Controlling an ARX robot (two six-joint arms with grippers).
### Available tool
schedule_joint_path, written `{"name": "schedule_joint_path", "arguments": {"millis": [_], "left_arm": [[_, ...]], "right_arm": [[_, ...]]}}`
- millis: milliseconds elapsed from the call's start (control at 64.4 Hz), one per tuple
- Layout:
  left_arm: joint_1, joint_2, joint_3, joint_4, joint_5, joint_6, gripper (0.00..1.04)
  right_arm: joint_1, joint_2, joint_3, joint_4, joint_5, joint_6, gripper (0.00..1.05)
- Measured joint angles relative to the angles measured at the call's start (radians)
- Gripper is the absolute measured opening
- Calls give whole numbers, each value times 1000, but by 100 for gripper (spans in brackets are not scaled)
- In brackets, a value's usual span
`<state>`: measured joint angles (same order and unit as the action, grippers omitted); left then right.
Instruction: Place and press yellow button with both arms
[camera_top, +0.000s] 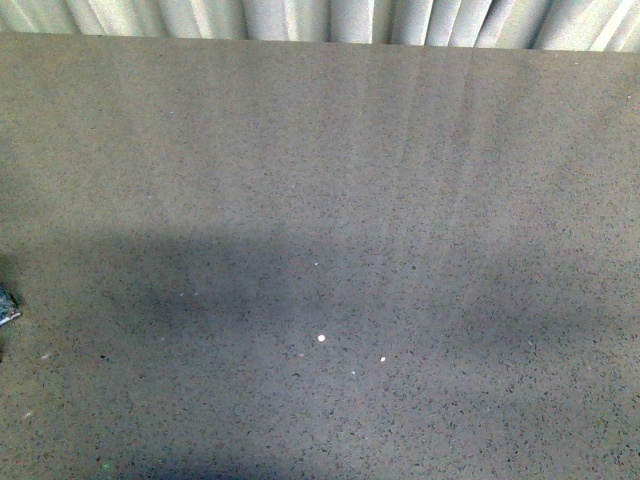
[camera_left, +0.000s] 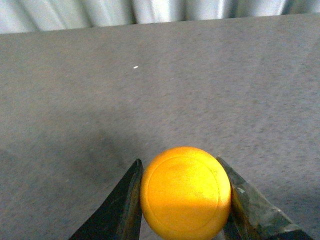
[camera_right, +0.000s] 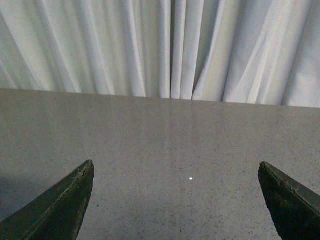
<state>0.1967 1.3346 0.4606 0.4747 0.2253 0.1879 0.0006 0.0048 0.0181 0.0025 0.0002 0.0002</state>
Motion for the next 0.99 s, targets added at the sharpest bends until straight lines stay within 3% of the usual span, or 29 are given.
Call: {"name": "schedule_joint_path", "arguments": {"millis": [124, 342, 621, 994], "left_arm": [[-260, 87, 55, 18, -76, -44, 34], [-499, 238, 163, 41, -122, -72, 34], [-632, 409, 269, 69, -141, -67, 34], [-689, 563, 385, 150, -177, -47, 34]], "right_arm": [[0, 0, 0, 0, 0, 0, 96], [0, 0, 0, 0, 0, 0, 96], [0, 0, 0, 0, 0, 0, 96], [0, 0, 0, 0, 0, 0, 96]]}}
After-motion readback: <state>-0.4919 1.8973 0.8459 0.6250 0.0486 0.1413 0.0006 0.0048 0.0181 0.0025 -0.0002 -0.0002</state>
